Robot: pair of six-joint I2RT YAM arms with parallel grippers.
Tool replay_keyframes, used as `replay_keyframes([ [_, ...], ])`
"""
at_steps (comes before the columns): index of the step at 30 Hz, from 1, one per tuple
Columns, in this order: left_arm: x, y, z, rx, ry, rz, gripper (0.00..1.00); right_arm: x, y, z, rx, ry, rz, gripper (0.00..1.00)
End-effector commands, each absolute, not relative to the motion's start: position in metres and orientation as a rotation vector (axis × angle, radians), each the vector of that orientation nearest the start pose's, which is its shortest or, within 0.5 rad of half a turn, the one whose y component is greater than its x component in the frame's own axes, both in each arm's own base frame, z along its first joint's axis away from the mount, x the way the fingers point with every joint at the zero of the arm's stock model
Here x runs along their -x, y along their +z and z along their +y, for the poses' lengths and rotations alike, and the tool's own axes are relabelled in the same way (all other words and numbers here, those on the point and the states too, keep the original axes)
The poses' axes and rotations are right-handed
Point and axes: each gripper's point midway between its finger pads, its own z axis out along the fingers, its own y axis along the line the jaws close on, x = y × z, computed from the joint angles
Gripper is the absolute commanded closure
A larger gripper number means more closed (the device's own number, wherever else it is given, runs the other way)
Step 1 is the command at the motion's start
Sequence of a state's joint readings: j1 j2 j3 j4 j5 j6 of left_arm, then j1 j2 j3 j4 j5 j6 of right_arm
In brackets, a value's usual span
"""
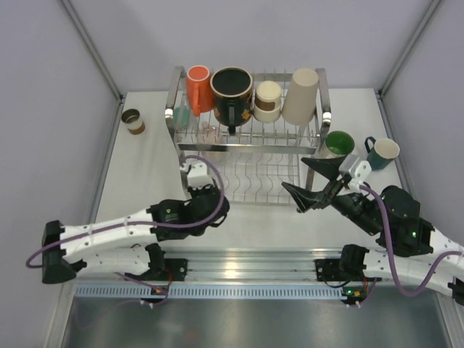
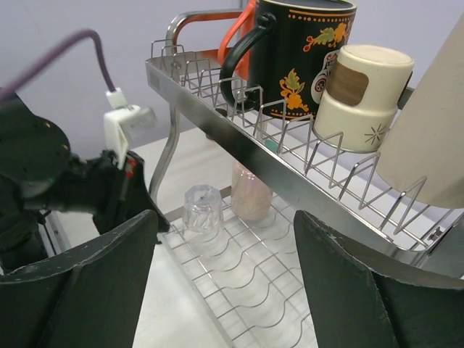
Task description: Load the cups into the dish rack
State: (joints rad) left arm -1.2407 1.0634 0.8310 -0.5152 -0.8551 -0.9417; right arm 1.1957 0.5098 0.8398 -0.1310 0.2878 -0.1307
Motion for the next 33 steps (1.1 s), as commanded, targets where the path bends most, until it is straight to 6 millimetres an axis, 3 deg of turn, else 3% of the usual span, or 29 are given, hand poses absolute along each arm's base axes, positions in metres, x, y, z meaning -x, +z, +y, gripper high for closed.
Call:
replay_keyframes([
  [1,-0.177,0.164,-0.176,0.358,-0.297,2.123,1.00,-0.138,0.410,0.197,0.606,0.713,1.202,0.24],
  [6,-0.168,0.160,-0.130,0.550,-0.260,2.087,1.00,-0.134,0.416,0.196,0.603,0.741,1.192,0.24],
  [9,-0.177,0.183,-0.099,0.633,-0.235,1.959,1.00,-0.131,0.417,0.196,0.615,0.756,1.196,0.24],
  [11,-0.192,0.208,-0.079,0.686,-0.172,1.859,1.00,-0.130,0.417,0.194,0.612,0.765,1.195,0.24],
  [12,-0.197,0.213,-0.071,0.609,-0.076,1.871,1.00,-0.129,0.417,0.194,0.609,0.770,1.194,0.24],
  [13,-0.215,0.223,-0.060,0.689,-0.033,1.822,1.00,-0.129,0.417,0.193,0.608,0.773,1.196,0.24],
  [14,-0.225,0.222,-0.067,0.680,-0.034,1.869,1.00,-0.128,0.416,0.192,0.610,0.774,1.199,0.24],
  [15,-0.234,0.219,-0.061,0.608,0.035,1.917,1.00,-0.128,0.416,0.191,0.609,0.774,1.201,0.24],
  [16,-0.254,0.222,-0.045,0.719,0.029,1.885,1.00,-0.127,0.416,0.190,0.613,0.773,1.204,0.24],
  [17,-0.262,0.210,-0.051,0.708,-0.010,1.957,1.00,-0.126,0.417,0.188,0.612,0.771,1.208,0.24],
  [19,-0.277,0.206,-0.038,0.732,-0.024,1.973,1.00,-0.126,0.418,0.184,0.609,0.766,1.207,0.24],
  [20,-0.291,0.212,-0.018,0.812,-0.031,1.911,1.00,-0.125,0.419,0.180,0.603,0.768,1.202,0.24],
  [21,-0.299,0.209,-0.022,0.795,-0.097,1.937,1.00,-0.126,0.420,0.177,0.588,0.759,1.203,0.24],
  [22,-0.307,0.212,-0.005,0.851,-0.092,1.904,1.00,-0.127,0.420,0.176,0.586,0.755,1.202,0.24],
  [24,-0.330,0.213,-0.009,0.841,-0.195,1.906,0.92,-0.128,0.420,0.173,0.583,0.742,1.207,0.23],
  [25,-0.341,0.219,0.006,0.885,-0.205,1.877,0.73,-0.130,0.420,0.173,0.576,0.732,1.213,0.23],
  [26,-0.351,0.222,0.011,0.898,-0.223,1.868,0.65,-0.131,0.419,0.175,0.571,0.731,1.223,0.23],
  [28,-0.381,0.218,0.039,0.982,-0.223,1.866,0.50,-0.135,0.418,0.176,0.543,0.738,1.247,0.23],
  [30,-0.403,0.214,0.057,1.011,-0.183,1.878,0.44,-0.138,0.414,0.182,0.529,0.742,1.277,0.23],
  [31,-0.416,0.193,0.072,1.053,-0.142,1.919,0.42,-0.139,0.413,0.184,0.510,0.761,1.288,0.23],
  [32,-0.432,0.209,0.081,1.050,-0.139,1.882,0.36,-0.140,0.408,0.188,0.515,0.761,1.297,0.23],
  [33,-0.439,0.210,0.088,1.053,-0.121,1.877,0.35,-0.140,0.406,0.191,0.519,0.766,1.297,0.23],
])
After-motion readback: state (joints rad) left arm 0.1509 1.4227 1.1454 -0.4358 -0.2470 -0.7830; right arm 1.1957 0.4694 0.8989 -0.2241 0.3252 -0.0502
